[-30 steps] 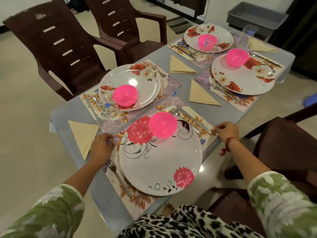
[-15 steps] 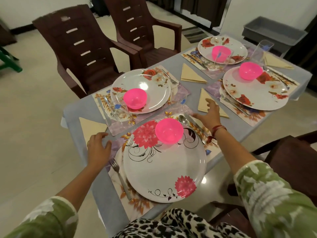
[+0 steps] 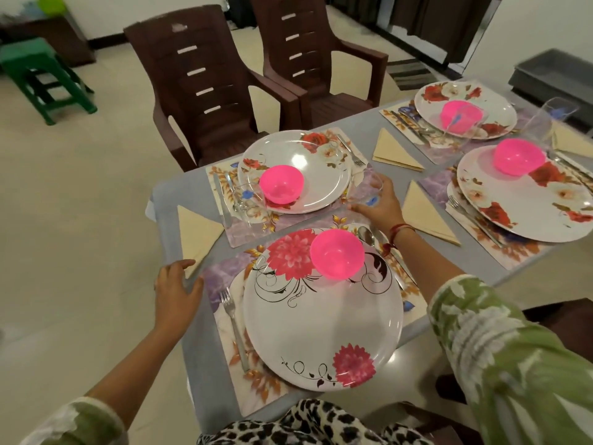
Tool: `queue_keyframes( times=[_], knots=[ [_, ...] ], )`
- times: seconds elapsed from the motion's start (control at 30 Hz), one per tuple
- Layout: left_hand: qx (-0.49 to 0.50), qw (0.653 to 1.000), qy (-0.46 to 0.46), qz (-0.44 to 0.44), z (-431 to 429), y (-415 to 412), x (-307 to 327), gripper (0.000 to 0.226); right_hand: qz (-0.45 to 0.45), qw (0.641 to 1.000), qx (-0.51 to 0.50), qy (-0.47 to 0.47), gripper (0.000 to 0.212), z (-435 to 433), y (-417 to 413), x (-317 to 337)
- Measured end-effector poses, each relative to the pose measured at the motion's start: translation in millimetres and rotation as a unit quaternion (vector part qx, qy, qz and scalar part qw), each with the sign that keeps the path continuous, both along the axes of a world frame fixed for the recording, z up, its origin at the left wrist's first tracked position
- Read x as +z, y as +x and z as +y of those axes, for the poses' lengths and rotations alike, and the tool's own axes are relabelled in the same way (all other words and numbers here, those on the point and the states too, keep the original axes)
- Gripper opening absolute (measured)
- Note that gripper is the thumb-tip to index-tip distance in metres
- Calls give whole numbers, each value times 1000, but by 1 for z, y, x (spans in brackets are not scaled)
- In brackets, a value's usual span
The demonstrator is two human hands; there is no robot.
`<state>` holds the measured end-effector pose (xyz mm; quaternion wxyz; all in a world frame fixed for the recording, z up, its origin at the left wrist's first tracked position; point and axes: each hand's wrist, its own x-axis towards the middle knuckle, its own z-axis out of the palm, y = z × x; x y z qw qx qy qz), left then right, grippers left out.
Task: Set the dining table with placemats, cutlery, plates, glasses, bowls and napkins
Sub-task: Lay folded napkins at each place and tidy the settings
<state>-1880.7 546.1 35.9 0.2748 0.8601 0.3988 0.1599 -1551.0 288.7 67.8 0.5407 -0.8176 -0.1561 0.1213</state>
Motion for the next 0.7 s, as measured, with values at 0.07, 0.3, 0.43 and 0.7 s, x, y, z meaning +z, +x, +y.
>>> queue_keyframes(
  times=[0.07,0.3,0.43,0.7],
  knots=[
    [2,1000,-6,-1,-2,-2,1,34,-11,1000,-7,-12,79,1,5,-1],
    [6,1000,-30,-1,-13,0,2,35,-32,997,29,-62,68,-13,29,-1],
    [7,999,-33,2,-15,0,2,35,-27,997,41,-57,72,-15,30,0],
    [-5,999,-32,-6,-16,7,6,35,-4,999,-37,-20,106,-31,13,-4]
  ],
)
